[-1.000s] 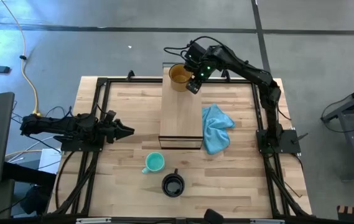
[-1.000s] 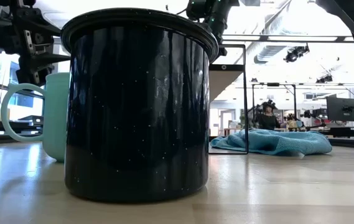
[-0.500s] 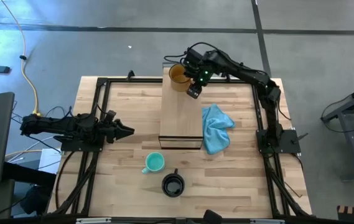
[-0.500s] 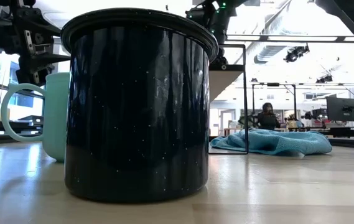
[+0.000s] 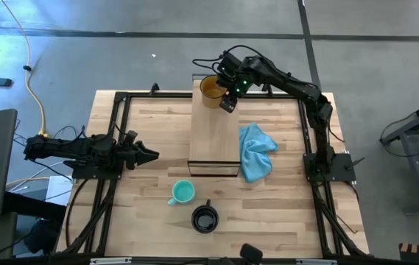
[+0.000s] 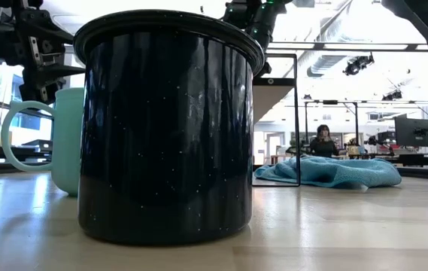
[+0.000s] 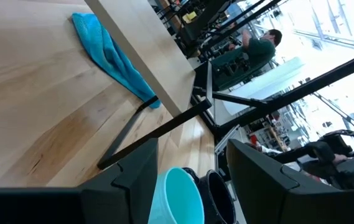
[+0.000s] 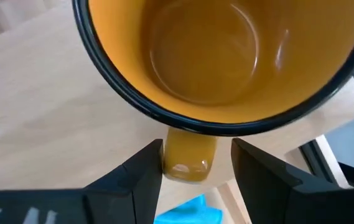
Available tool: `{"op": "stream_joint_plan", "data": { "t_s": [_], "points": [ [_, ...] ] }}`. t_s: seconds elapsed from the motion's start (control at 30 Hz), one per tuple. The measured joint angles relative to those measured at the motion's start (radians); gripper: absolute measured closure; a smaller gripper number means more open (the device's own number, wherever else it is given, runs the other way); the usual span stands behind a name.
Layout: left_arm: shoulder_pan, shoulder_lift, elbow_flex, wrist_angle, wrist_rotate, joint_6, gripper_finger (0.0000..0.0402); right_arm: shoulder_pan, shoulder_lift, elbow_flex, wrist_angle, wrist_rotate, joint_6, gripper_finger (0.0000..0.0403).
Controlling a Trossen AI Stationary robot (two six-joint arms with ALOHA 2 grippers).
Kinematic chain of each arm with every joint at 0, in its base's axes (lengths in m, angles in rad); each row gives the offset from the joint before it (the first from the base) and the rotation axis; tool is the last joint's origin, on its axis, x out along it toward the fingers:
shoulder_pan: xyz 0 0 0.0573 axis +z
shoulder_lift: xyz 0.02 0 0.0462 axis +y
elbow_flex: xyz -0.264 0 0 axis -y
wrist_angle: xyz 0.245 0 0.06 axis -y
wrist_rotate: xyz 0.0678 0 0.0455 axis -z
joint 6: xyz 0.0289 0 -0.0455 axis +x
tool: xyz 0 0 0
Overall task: Stack small to large cups/mugs on shelf
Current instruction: Put the yellow mug on the shelf
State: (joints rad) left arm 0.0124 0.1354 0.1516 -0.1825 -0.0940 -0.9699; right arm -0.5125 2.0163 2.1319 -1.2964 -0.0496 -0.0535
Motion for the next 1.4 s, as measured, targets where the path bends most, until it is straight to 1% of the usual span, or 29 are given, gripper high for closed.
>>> {"op": "stream_joint_plan", "data": {
  "t_s": [0.43, 0.83, 1.4],
  "points": [
    [0.0, 0.0, 0.0, 0.0, 0.0, 0.0, 0.0222, -0.041, 0.0, 0.0, -0.046, 0.04, -0.034, 0.0222],
    [0.0, 0.0, 0.0, -0.001, -0.004, 0.004, 0.0222, -0.081, 0.0, 0.0, -0.026, 0.049, -0.062, 0.0222],
    [0.0, 0.0, 0.0, -0.002, -0.015, 0.004, 0.0222, -0.084, 0.0, 0.001, 0.001, 0.048, -0.079, 0.0222]
  ]
}}
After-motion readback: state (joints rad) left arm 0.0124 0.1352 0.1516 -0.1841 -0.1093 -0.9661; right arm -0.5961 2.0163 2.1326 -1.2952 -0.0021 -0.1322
